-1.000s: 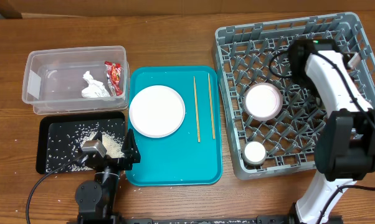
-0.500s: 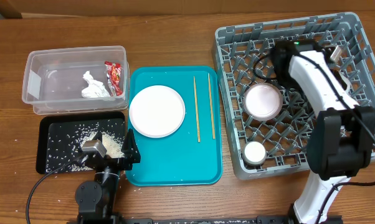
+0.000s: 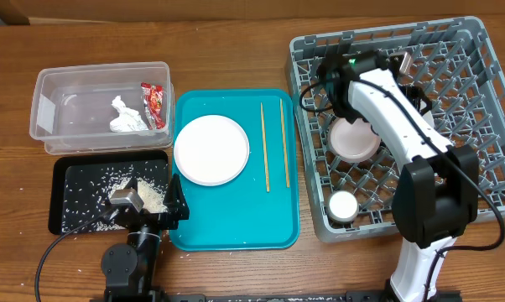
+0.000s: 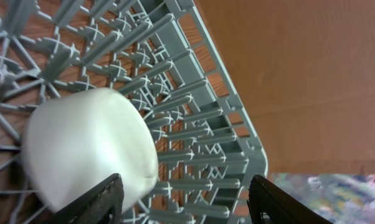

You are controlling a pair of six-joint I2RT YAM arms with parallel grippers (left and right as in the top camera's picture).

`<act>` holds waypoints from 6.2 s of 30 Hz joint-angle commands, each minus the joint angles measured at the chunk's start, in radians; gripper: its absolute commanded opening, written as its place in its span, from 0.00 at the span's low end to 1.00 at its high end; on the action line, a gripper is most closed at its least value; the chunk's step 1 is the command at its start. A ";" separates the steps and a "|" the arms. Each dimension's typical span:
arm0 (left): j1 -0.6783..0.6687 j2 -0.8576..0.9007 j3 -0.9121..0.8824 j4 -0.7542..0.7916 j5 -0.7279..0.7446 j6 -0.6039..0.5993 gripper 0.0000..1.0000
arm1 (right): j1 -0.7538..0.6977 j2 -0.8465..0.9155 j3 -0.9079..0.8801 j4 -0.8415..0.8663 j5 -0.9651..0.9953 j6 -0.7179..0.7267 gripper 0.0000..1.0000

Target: Sort waste into correct bins and load items into the dishwasher

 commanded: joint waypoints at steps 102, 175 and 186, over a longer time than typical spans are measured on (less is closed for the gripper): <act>-0.007 -0.010 -0.005 0.001 0.008 -0.002 1.00 | 0.106 -0.380 -0.301 0.486 -1.362 -0.614 0.09; -0.007 -0.010 -0.005 0.001 0.008 -0.002 1.00 | 0.336 -0.017 -0.348 0.975 -1.266 -0.164 0.04; -0.007 -0.010 -0.005 0.001 0.008 -0.002 1.00 | 0.330 -0.470 -0.348 0.850 -0.438 -0.356 0.04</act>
